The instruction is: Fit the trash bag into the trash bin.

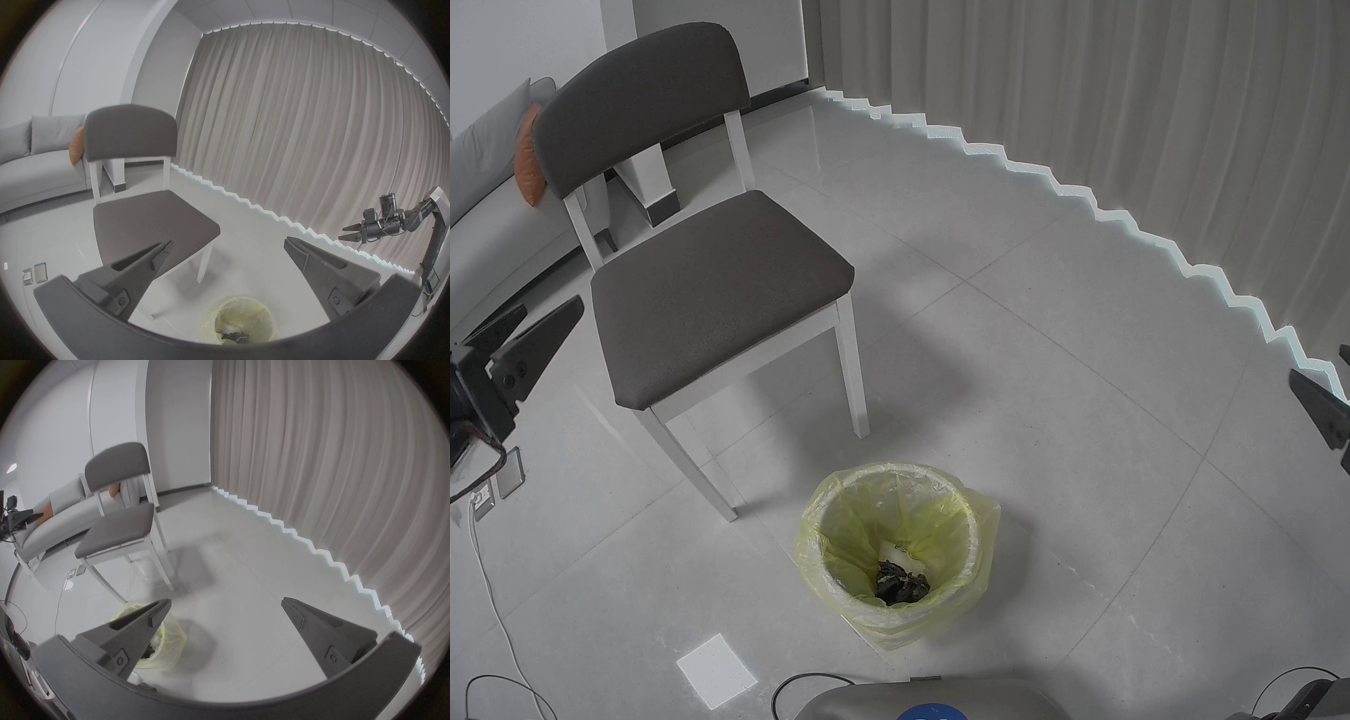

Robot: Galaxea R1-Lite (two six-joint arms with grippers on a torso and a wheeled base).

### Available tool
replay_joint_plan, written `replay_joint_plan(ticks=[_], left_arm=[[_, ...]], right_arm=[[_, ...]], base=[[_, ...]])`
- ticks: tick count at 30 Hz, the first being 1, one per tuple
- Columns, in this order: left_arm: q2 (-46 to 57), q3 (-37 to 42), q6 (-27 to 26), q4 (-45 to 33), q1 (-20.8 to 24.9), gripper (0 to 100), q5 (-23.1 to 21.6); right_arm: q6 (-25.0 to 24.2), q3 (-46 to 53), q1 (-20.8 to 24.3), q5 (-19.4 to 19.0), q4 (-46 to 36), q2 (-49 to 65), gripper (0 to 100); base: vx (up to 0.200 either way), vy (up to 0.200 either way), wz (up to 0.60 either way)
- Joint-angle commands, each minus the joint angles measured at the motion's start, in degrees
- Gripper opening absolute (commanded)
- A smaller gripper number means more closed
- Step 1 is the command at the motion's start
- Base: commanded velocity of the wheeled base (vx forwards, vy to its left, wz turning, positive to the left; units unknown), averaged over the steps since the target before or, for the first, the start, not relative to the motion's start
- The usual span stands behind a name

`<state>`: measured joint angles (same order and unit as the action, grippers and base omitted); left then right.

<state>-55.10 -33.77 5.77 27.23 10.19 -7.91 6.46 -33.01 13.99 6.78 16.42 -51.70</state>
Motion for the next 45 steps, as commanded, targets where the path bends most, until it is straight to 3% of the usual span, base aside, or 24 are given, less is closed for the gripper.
replay_joint_plan(ticks=[1, 5, 9, 16, 18, 28, 34, 37, 45], left_arm=[[8.87, 1.25, -2.6, -6.05, -0.87, 100, 0.0], [13.18, 2.3, -4.36, -8.43, -0.7, 100, -0.26], [17.66, 3.97, -4.45, -10.53, -1.05, 100, -0.53], [21.09, 6.26, -4.45, -11.06, -1.84, 100, -1.05], [22.85, 7.93, -4.54, -11.68, -1.84, 100, -1.4], [26.71, 12.06, -4.18, -13.0, -2.72, 100, -1.58], [26.8, 11.88, -4.18, -12.91, -3.69, 100, -3.34], [27.33, 11.8, -4.18, -12.91, -3.95, 100, -3.51], [32.51, 12.94, -3.92, -13.08, -4.92, 100, -3.69]], right_arm=[[2.77, 8.23, -2.04, -0.54, -0.25, 16.54, 100], [2.5, 10.34, -2.74, -0.19, -2.18, 24.72, 100], [1.62, 8.93, -4.33, 0.08, -12.47, 34.65, 100], [-1.01, 8.75, -4.33, 0.87, -22.05, 45.72, 100], [-4.7, 6.47, -4.59, 4.82, -22.66, 45.99, 100], [-4.97, 2.07, -4.68, 10.89, -28.73, 45.99, 100], [-3.74, 1.46, -10.65, 8.78, -29.96, 45.46, 100], [-3.74, 1.81, -11.01, 5.44, -30.4, 46.08, 100], [-4.26, 2.6, -13.03, 1.31, -31.45, 49.59, 100]], base=[[0.0, 0.0, 0.0], [0.0, 0.0, 0.0], [0.0, 0.0, 0.0], [0.0, 0.0, 0.0], [0.0, 0.0, 0.0], [0.0, 0.0, 0.0], [0.0, 0.0, 0.0], [0.0, 0.0, 0.0], [0.0, 0.0, 0.0]])
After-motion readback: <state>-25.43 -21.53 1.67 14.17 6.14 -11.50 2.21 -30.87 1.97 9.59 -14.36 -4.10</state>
